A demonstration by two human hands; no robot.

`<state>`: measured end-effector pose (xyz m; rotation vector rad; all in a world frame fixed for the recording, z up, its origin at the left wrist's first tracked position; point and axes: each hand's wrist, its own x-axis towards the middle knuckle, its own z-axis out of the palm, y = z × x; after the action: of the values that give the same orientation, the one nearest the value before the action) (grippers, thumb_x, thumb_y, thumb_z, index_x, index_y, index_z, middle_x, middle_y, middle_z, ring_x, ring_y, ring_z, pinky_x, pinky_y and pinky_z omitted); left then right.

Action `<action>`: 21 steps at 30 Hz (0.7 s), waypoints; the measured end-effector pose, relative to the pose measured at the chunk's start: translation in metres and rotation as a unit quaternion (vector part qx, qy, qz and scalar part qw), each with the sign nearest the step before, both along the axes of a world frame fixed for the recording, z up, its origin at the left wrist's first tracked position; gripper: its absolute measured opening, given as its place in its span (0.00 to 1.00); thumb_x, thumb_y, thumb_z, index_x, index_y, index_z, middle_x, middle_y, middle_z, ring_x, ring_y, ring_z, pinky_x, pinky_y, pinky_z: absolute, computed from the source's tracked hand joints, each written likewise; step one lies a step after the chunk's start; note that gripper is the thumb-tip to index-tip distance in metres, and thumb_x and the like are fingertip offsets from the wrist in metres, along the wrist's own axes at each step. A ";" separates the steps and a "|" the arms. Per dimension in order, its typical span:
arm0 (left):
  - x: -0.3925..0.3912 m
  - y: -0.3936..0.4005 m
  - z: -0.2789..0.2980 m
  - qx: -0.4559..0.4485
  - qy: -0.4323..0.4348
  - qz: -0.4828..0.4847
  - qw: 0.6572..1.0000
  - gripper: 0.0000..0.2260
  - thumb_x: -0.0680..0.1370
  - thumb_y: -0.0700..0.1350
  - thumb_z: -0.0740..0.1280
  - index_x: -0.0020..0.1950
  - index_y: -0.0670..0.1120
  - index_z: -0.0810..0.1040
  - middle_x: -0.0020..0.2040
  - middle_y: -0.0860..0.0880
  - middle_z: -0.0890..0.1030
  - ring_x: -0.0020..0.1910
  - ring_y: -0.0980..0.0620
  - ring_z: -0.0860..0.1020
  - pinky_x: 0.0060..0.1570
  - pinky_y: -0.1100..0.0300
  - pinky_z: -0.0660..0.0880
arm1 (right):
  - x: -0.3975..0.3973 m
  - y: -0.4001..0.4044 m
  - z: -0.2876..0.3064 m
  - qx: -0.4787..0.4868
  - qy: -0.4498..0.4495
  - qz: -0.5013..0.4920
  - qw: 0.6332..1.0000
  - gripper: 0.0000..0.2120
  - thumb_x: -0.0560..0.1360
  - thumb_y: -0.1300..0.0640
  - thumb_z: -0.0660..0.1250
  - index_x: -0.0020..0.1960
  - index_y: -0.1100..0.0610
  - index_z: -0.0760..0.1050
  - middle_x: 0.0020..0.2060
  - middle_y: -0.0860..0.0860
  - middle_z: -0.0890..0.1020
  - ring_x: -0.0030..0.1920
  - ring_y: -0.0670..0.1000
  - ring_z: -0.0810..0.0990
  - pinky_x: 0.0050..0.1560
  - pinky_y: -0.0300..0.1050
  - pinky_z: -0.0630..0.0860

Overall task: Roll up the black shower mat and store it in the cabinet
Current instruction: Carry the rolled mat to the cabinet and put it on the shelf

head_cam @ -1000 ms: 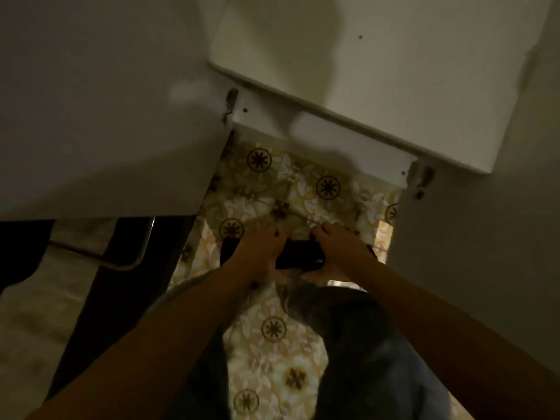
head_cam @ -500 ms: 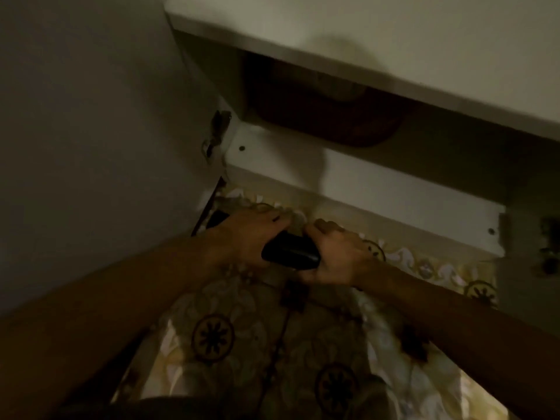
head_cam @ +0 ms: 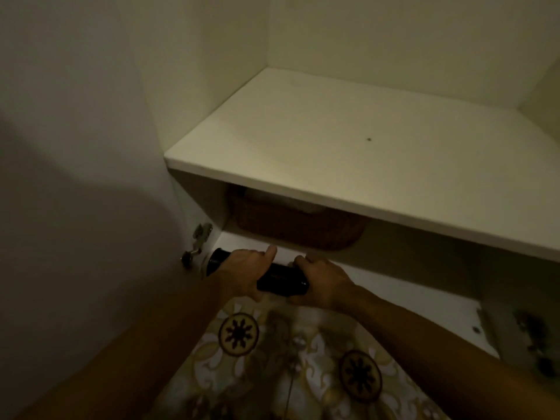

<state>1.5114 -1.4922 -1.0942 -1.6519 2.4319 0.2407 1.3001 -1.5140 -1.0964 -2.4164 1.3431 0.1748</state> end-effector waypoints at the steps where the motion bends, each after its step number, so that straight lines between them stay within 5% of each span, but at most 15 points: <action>1: 0.001 -0.003 -0.003 0.010 -0.002 0.008 1.000 0.39 0.68 0.55 0.77 0.70 0.47 0.58 0.58 0.46 0.79 0.53 0.45 0.80 0.50 0.50 0.77 | 0.002 -0.003 -0.002 0.006 -0.001 0.001 1.000 0.38 0.67 0.36 0.75 0.70 0.51 0.66 0.64 0.54 0.74 0.62 0.58 0.75 0.58 0.54 0.77; 5: 0.012 -0.010 -0.012 0.004 -0.012 0.006 1.000 0.35 0.68 0.52 0.76 0.68 0.48 0.61 0.60 0.45 0.76 0.57 0.45 0.76 0.53 0.52 0.74 | 0.015 -0.010 -0.010 0.010 -0.013 0.000 1.000 0.36 0.70 0.36 0.74 0.70 0.51 0.65 0.65 0.55 0.74 0.62 0.59 0.75 0.59 0.53 0.77; 9: 0.022 -0.010 -0.017 -0.096 -0.053 -0.010 0.994 0.33 0.68 0.56 0.72 0.70 0.49 0.65 0.66 0.44 0.67 0.64 0.44 0.68 0.61 0.49 0.67 | 0.016 -0.017 -0.016 0.003 -0.036 -0.009 0.999 0.35 0.72 0.32 0.68 0.69 0.50 0.63 0.60 0.55 0.79 0.56 0.58 0.80 0.48 0.48 0.75; 12: 0.020 -0.007 -0.019 -0.134 -0.054 -0.011 0.990 0.34 0.69 0.57 0.70 0.72 0.47 0.65 0.65 0.46 0.70 0.63 0.46 0.70 0.59 0.51 0.69 | 0.011 -0.017 -0.023 -0.057 -0.051 0.034 0.997 0.32 0.74 0.33 0.66 0.68 0.51 0.63 0.58 0.55 0.79 0.53 0.58 0.80 0.43 0.45 0.69; 16: 0.011 -0.002 -0.021 -0.151 0.008 0.045 0.988 0.30 0.72 0.51 0.66 0.73 0.46 0.65 0.65 0.46 0.74 0.64 0.46 0.72 0.67 0.53 0.67 | 0.002 -0.018 -0.028 -0.125 -0.011 0.037 0.991 0.39 0.72 0.33 0.66 0.76 0.52 0.60 0.67 0.57 0.69 0.64 0.59 0.71 0.60 0.50 0.72; 21: 0.013 -0.002 -0.026 -0.163 -0.052 0.057 0.984 0.33 0.72 0.54 0.67 0.75 0.49 0.62 0.71 0.43 0.66 0.69 0.43 0.66 0.70 0.43 0.61 | -0.020 -0.018 -0.025 -0.138 0.060 -0.008 0.989 0.44 0.70 0.33 0.67 0.77 0.49 0.55 0.70 0.56 0.67 0.67 0.61 0.70 0.66 0.55 0.69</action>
<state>1.5240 -1.4938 -1.1199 -1.8827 2.3990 -0.2381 1.2805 -1.5325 -1.1210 -2.6588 1.5274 0.1390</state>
